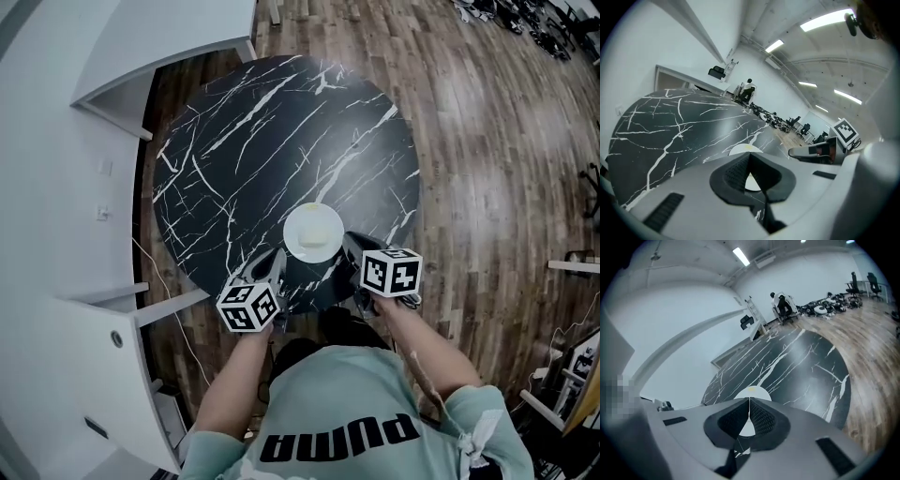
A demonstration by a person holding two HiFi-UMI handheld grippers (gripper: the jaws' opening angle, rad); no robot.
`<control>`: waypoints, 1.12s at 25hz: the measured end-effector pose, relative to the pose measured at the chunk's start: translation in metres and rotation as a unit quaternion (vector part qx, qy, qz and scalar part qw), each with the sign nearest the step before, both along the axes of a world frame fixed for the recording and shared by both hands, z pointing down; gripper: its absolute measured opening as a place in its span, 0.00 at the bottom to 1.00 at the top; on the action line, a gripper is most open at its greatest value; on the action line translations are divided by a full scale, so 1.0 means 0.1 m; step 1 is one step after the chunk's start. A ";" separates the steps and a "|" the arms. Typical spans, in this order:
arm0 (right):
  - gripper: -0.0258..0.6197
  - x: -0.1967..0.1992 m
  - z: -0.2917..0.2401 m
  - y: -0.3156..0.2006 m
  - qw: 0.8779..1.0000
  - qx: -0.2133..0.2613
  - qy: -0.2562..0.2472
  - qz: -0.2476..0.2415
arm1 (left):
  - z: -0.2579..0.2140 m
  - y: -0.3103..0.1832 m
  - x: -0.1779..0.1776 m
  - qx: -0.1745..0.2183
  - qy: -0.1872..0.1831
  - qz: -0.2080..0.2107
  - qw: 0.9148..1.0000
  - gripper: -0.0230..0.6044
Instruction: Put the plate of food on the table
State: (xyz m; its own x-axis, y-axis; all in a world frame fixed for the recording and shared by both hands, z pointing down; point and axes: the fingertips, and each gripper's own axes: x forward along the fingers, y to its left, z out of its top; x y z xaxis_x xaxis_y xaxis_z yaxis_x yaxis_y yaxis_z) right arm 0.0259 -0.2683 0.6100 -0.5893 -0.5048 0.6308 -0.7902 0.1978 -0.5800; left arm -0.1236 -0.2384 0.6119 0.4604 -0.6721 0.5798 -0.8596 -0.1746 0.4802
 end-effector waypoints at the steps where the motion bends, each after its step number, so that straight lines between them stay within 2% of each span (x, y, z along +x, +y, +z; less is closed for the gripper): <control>1: 0.06 0.00 -0.08 0.04 1.000 0.015 0.008 -0.002 | -0.08 0.05 0.03 0.009 -0.004 0.006 1.000 0.05; 7: 0.05 -0.05 -0.49 0.35 0.996 0.075 0.046 -0.011 | -0.52 0.40 0.13 0.048 -0.035 0.026 0.998 0.05; 17: 0.05 -0.33 -1.15 1.23 0.981 0.174 0.079 -0.024 | -1.16 1.22 -0.01 0.109 -0.064 0.022 0.992 0.05; 28: 0.05 -0.56 -1.57 2.26 0.971 0.222 0.088 -0.022 | -1.66 2.20 -0.22 0.163 -0.069 0.030 0.984 0.05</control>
